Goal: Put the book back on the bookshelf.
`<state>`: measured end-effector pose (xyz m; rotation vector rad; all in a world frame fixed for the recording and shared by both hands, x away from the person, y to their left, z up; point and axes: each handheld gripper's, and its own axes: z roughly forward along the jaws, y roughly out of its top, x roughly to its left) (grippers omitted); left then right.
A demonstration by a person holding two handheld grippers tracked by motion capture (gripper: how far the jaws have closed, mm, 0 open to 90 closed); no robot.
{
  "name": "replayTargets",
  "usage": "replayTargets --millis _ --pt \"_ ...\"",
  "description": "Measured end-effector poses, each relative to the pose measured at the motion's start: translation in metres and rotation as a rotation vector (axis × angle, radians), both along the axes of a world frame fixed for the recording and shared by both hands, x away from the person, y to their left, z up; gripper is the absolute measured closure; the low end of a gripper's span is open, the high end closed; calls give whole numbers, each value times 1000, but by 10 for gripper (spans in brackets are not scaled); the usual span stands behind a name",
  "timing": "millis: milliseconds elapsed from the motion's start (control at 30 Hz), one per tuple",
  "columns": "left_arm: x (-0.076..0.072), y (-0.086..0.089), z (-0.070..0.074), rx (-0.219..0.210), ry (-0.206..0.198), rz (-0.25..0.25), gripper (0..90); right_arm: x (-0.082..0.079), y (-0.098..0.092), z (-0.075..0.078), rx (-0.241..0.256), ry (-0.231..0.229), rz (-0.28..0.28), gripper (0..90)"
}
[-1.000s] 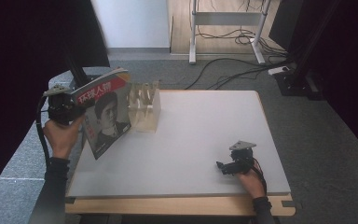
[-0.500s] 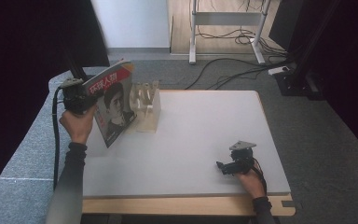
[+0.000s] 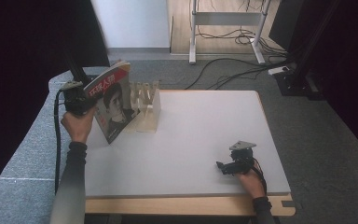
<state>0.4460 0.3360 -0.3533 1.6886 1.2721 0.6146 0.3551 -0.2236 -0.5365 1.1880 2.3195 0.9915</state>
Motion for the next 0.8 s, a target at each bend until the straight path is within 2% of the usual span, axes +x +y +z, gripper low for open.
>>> replayTargets --millis 100,200,267,367,433,500,600,667,800 --pt "-2 9 -2 -40 -9 -3 812 0 0 0 0 0 1 0" --pt "-3 12 0 -27 -18 -4 715 0 0 0 0 0 -1 0" --pt "-5 12 1 -7 -29 -4 639 0 0 0 0 1 1 0" --pt "-11 13 3 53 -72 6 488 0 0 0 0 1 1 0" --pt "-15 15 3 74 -88 11 379 0 0 0 0 1 1 0" --pt "-20 19 3 59 -90 3 311 0 0 0 0 1 1 0" --pt "-27 24 2 12 -79 -25 233 0 0 0 0 1 1 0" --pt "-31 24 0 13 -59 -35 198 0 0 0 -1 1 3 0" --pt "-41 25 -1 4 -50 -50 146 1 0 0 -1 1 1 0"
